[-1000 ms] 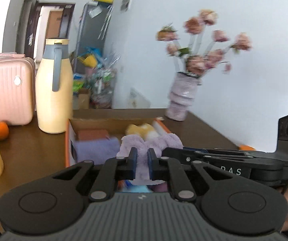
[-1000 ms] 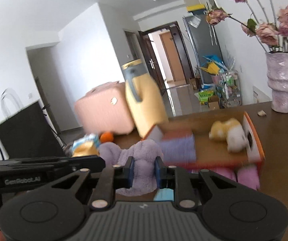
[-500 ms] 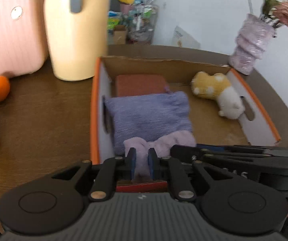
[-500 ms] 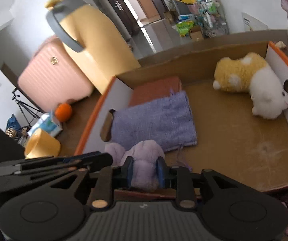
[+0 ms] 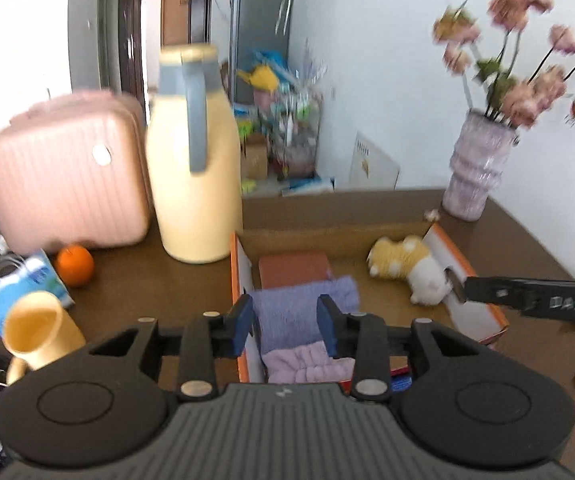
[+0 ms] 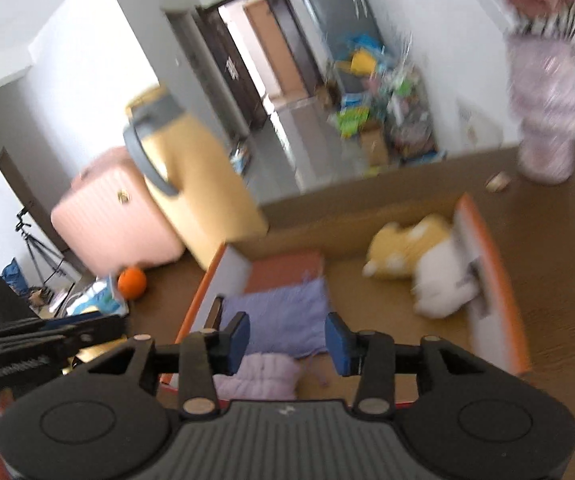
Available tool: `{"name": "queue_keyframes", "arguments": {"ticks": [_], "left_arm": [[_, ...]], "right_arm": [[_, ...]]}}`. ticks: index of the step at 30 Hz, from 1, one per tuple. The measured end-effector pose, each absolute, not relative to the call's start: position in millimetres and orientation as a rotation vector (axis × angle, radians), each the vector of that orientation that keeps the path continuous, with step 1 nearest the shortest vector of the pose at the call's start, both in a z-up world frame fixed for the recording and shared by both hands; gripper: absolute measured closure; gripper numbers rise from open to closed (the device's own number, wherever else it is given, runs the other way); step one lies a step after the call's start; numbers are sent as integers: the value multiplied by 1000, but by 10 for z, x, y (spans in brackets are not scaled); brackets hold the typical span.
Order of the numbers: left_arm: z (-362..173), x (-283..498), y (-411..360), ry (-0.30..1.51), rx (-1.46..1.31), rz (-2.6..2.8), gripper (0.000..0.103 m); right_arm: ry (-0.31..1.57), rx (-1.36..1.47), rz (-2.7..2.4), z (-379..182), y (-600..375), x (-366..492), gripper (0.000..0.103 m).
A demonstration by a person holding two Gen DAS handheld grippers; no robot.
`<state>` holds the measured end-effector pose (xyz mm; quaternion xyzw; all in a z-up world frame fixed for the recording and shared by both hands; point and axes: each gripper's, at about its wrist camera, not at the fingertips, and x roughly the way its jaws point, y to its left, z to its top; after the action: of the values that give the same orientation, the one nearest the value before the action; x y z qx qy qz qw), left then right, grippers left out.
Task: Organize soft objects
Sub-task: 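Carry the lilac towel into the box and open both grippers, then move both tools back toward the loose soft items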
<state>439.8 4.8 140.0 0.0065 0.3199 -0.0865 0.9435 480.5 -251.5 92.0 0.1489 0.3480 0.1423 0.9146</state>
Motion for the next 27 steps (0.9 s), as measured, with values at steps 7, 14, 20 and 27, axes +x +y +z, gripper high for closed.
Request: {"name": "queue_keyframes", "arguments": {"ticks": [7,14,20,27], "left_arm": [[1557,3724,36,552,70,-165,45],[1599,3143,-102,331,73,-127,21],[1581,2872,-191,250,58,-139,12],[1618,2658,-171,187,42,-133,6]], "right_arm": [[572,176,207,1371,-3042,4043,44],[372,132,181,1520,-3162,3400,26],[231,54,154,1571,-3125,2997,21],[175,55,161,1626,-3104,2801,20]]}}
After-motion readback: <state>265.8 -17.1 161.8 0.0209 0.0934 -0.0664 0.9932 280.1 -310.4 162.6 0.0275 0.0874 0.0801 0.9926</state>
